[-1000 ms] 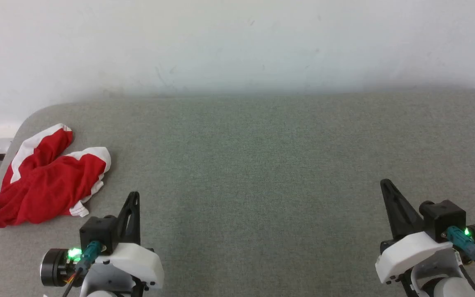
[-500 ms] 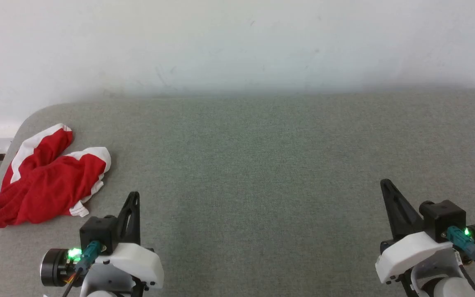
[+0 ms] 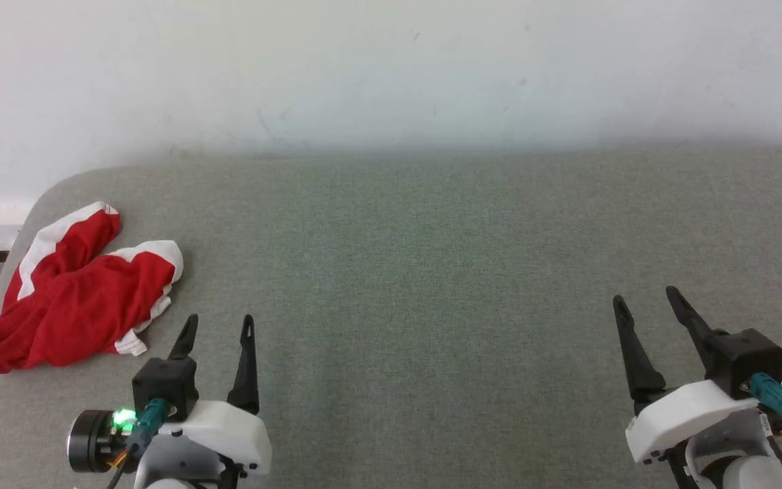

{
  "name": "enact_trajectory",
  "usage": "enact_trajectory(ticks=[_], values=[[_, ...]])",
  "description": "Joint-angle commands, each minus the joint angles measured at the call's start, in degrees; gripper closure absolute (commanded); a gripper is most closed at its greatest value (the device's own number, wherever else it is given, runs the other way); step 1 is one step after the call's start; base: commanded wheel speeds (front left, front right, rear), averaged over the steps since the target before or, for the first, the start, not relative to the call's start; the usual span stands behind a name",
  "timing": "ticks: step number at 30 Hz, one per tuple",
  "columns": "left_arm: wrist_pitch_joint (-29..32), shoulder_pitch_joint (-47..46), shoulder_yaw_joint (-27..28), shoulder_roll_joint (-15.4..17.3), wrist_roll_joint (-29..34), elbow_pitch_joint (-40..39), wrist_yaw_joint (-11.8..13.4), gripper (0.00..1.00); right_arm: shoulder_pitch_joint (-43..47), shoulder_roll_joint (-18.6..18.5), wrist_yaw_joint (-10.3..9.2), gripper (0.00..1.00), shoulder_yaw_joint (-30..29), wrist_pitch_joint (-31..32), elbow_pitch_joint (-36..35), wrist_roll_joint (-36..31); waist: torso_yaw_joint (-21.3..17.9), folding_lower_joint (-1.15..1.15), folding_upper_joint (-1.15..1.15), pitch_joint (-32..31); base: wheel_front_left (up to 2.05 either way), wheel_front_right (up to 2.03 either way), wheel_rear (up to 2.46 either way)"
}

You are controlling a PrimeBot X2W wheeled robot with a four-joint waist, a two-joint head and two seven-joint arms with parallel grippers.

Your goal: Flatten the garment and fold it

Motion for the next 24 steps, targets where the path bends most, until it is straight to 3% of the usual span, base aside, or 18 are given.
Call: enact_trajectory(ticks=[1,11,24], values=[[-0.64,-0.44,-0.27,-0.03,-0.27,-0.22,0.46,0.00,0.09,0.02,-0.01,0.00,-0.32,-0.60,-0.37,0.54,0.08,0.00,0.00,0.03,0.00,0.00,0.00],[-1.84,-0.94,-0.65,-0.05,-0.39,-0.41,1.42,0.00,0.24,0.05,-0.02,0.00,-0.90,-1.80,-1.26,1.71,1.79,0.00,0.00,0.46,0.00,0.00,0.00],[-3.39,-1.22,-0.91,-0.08,-0.49,-0.80,2.96,0.00,0.59,0.07,-0.03,0.00,-0.54,-3.35,-2.33,1.79,6.87,0.00,0.00,0.90,0.00,0.00,0.00]])
